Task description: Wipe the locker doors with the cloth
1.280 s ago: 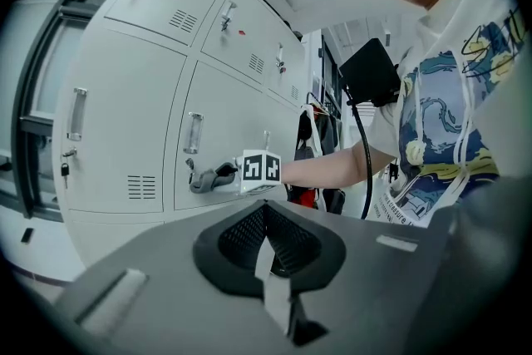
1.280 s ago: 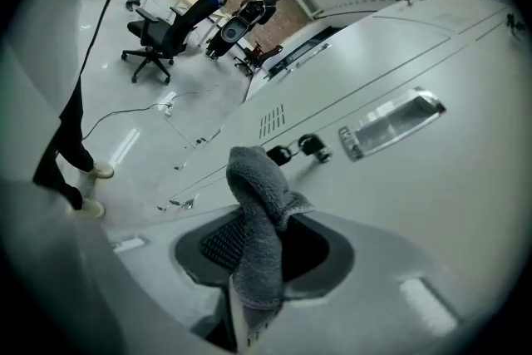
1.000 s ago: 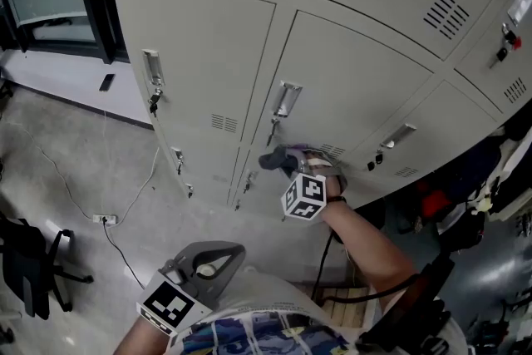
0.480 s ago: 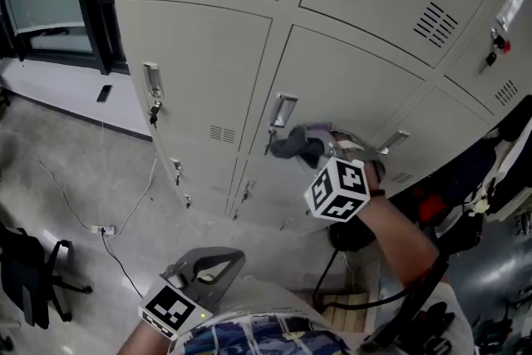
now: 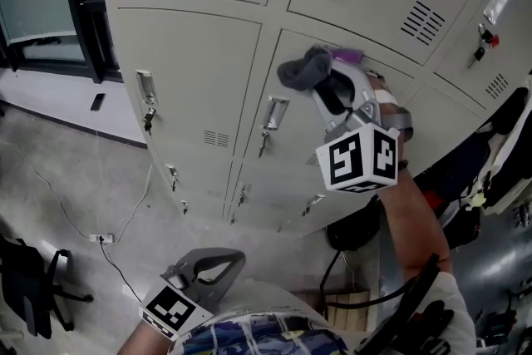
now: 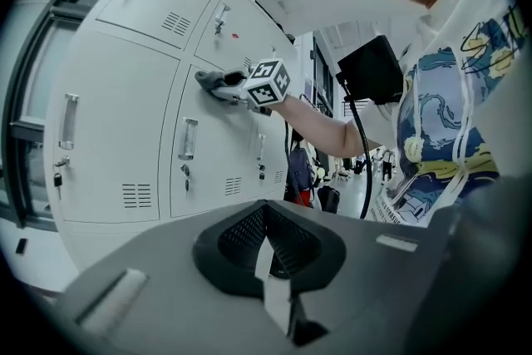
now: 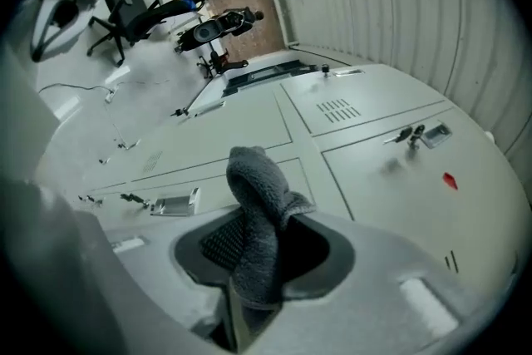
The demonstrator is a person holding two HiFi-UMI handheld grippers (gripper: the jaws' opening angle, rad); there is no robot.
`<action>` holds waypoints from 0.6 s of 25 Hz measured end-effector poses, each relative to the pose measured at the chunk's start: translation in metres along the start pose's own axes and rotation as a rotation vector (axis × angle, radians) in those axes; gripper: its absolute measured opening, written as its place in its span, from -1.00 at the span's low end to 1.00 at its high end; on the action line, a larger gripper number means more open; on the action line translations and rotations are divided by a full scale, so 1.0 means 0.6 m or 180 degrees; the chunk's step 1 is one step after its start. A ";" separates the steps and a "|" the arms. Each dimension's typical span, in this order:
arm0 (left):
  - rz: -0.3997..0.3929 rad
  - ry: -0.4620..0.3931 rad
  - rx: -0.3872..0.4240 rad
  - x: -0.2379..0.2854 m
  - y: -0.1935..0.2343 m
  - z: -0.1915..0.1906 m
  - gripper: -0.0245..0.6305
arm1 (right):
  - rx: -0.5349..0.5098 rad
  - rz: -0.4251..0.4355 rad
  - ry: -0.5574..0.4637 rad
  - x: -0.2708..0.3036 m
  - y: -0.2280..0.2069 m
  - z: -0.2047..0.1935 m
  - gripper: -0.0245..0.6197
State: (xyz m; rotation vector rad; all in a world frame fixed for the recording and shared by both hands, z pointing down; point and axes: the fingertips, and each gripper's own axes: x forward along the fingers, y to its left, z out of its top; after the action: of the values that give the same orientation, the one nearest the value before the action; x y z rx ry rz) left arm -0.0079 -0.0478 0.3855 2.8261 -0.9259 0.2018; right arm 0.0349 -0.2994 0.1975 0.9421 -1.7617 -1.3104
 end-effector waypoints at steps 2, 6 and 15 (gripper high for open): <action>0.0020 0.0000 -0.0015 -0.004 0.004 -0.001 -0.92 | -0.0029 0.0118 0.0034 0.007 0.040 -0.005 -0.58; 0.0031 0.0022 -0.0018 -0.010 0.007 -0.006 -0.92 | -0.0010 0.0387 0.0109 0.021 0.127 -0.024 -0.58; 0.0051 0.0044 -0.0072 -0.016 0.010 -0.014 -0.92 | 0.0130 0.1008 0.0255 0.041 0.298 -0.065 -0.58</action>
State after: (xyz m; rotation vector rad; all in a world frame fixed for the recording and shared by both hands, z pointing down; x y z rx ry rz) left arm -0.0195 -0.0454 0.3927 2.7939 -0.9422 0.2112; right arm 0.0348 -0.3004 0.3822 0.6921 -1.7948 -1.0247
